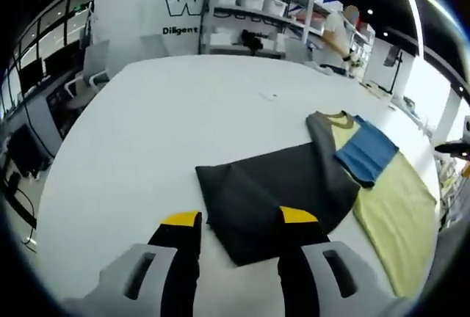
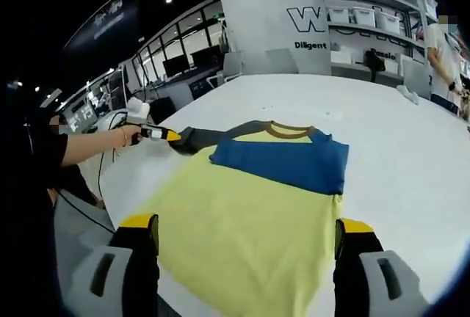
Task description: Fold the garment on the visible template until the final outline fits inside the template.
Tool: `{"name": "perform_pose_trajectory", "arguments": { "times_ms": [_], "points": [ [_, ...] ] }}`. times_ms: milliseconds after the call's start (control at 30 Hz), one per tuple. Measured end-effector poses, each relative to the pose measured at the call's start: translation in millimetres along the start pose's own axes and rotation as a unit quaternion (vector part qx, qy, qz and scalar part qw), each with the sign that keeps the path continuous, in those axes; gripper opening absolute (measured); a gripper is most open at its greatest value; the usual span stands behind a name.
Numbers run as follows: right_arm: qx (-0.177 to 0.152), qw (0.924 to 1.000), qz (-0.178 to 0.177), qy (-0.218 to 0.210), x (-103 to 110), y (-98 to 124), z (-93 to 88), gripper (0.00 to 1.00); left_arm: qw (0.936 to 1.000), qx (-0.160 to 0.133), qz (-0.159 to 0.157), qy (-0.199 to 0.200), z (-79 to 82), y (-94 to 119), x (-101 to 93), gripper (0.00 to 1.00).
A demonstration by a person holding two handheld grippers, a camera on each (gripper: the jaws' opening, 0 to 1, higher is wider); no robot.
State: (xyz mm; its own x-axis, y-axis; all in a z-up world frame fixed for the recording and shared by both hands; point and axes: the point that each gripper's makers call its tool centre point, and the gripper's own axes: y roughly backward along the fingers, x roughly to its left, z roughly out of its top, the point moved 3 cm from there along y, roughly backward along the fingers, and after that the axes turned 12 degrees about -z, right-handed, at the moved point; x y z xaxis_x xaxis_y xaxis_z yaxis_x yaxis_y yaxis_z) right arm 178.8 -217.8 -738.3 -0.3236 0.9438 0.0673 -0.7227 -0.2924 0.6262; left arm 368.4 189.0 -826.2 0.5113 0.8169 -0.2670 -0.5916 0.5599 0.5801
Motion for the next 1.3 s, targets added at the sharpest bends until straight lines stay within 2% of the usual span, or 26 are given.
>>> {"name": "perform_pose_trajectory", "arguments": {
  "times_ms": [367,733,800,967,1033,1100,1167,1233,1267,1300],
  "points": [
    [0.005,0.9999,-0.012,-0.003,-4.1,1.7,-3.4,0.97,0.9997,0.014,0.009,-0.016,-1.7,9.9,6.5,0.02],
    [0.006,0.9999,-0.011,0.001,-1.8,2.1,-3.2,0.96,0.9978,0.030,0.027,-0.053,12.4,30.1,21.3,0.01],
    [0.005,0.9999,-0.011,0.002,-1.7,2.8,-2.8,0.97,0.9972,0.033,0.039,-0.056,19.4,35.2,26.9,0.01],
    [0.006,0.9999,-0.014,0.004,-2.3,3.7,-4.0,0.97,0.9937,0.034,0.066,-0.084,50.5,49.4,45.1,0.01],
    [0.007,0.9999,-0.014,0.004,-2.0,3.5,-4.6,0.96,0.9931,0.034,0.069,-0.088,54.9,51.0,47.6,0.01],
    [0.007,0.9999,-0.014,0.004,-1.0,3.1,-4.8,0.97,0.9887,0.050,0.089,-0.110,66.0,58.3,57.3,0.01],
    [0.006,0.9999,-0.014,0.005,-0.4,2.6,-4.6,0.97,0.9857,0.062,0.101,-0.120,68.9,61.5,63.3,0.01],
    [0.010,0.9999,-0.012,0.003,0.4,1.4,-5.3,0.97,0.9832,0.077,0.119,-0.114,67.8,67.7,69.7,0.01],
    [0.010,0.9999,-0.012,0.004,0.6,1.0,-5.3,0.97,0.9828,0.085,0.132,-0.098,65.0,71.6,73.6,0.01],
    [0.008,0.9999,-0.012,0.007,0.8,0.6,-4.9,0.97,0.9822,0.084,0.138,-0.096,65.2,73.5,77.1,0.01]
  ]
}}
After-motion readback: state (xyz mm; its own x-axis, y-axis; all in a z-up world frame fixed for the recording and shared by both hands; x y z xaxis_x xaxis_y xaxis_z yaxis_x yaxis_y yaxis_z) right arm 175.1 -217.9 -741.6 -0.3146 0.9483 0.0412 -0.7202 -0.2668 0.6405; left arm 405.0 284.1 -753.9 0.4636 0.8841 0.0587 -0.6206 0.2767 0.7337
